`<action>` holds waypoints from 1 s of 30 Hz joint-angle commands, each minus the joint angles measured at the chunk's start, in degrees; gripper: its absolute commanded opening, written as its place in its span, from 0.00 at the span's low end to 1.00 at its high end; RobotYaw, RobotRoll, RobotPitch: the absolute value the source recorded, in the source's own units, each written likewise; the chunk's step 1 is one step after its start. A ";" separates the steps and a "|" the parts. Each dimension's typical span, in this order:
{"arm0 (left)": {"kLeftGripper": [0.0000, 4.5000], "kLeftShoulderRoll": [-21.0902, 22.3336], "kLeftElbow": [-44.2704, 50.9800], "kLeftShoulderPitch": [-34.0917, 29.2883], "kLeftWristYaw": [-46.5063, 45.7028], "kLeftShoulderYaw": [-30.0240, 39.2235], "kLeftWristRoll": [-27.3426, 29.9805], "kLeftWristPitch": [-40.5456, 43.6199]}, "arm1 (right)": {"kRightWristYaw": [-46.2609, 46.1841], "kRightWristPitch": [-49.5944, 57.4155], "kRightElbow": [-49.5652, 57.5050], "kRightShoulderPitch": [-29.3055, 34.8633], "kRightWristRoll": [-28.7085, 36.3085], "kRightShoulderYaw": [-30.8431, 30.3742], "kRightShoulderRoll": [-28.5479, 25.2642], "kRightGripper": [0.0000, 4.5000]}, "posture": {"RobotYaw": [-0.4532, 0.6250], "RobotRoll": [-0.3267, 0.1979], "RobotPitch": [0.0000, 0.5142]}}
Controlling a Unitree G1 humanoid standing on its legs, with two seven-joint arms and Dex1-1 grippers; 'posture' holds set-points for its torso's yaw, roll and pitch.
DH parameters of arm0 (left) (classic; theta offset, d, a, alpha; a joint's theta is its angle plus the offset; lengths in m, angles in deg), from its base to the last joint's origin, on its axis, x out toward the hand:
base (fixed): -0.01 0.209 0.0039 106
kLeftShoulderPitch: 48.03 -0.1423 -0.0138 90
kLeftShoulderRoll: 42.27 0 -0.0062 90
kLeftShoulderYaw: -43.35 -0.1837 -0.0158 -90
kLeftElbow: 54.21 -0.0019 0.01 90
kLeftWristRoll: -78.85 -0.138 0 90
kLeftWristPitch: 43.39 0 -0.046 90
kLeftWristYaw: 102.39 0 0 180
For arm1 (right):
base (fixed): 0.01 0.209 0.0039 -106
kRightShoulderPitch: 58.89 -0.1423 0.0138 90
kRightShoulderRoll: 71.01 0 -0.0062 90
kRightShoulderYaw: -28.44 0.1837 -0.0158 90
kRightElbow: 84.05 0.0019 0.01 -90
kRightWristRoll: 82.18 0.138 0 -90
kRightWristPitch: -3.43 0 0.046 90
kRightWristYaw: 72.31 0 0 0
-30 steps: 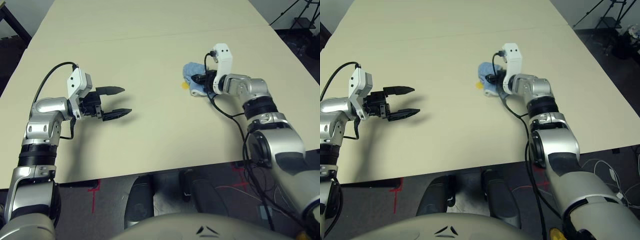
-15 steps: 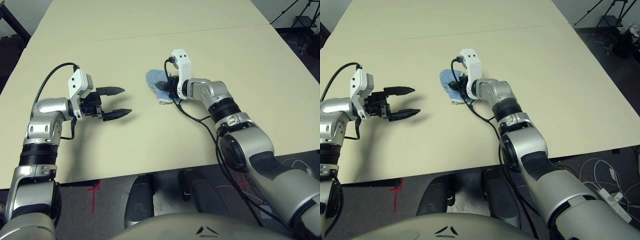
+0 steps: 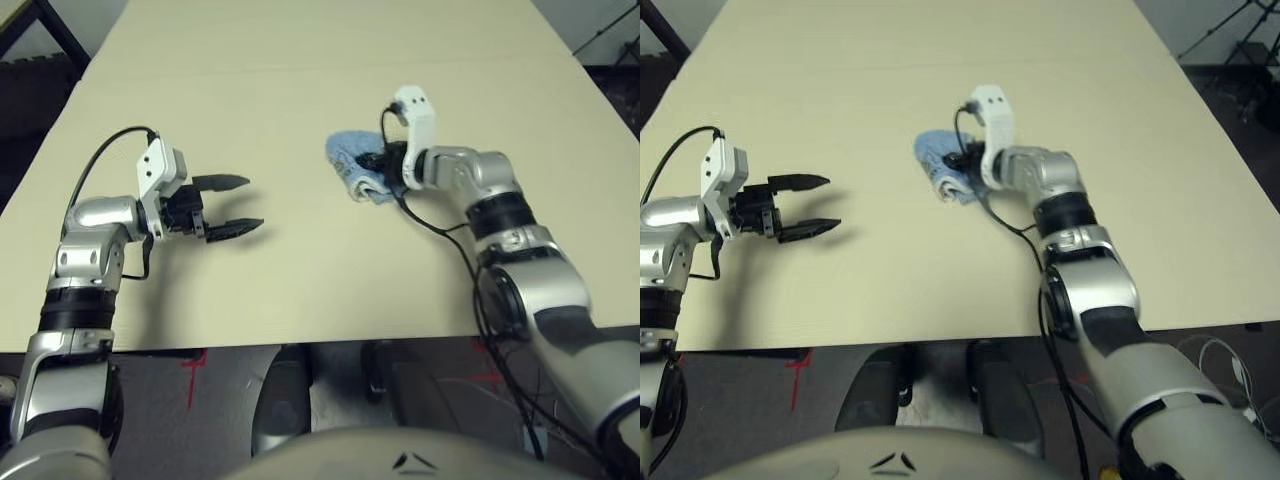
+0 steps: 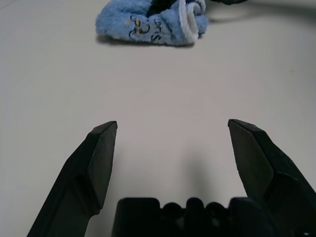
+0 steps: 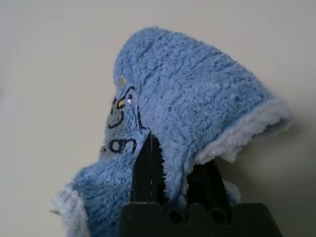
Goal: Wipe the water off the table with a rag.
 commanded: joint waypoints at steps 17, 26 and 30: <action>1.00 -1.06 -3.43 1.88 -0.01 -0.54 -1.00 -1.71 | 7.83 14.10 21.80 7.30 10.45 4.59 -19.11 0.01 | 0.51 0.62 0.36; 1.00 -1.22 -3.47 1.79 0.01 -0.45 -0.96 -1.73 | 5.99 14.07 23.06 14.51 10.35 6.27 -22.61 0.01 | 0.51 0.62 0.36; 1.00 -1.03 -3.21 1.57 0.00 -0.31 -0.86 -1.55 | 4.29 11.99 22.15 17.32 9.37 7.08 -23.51 0.01 | 0.50 0.62 0.36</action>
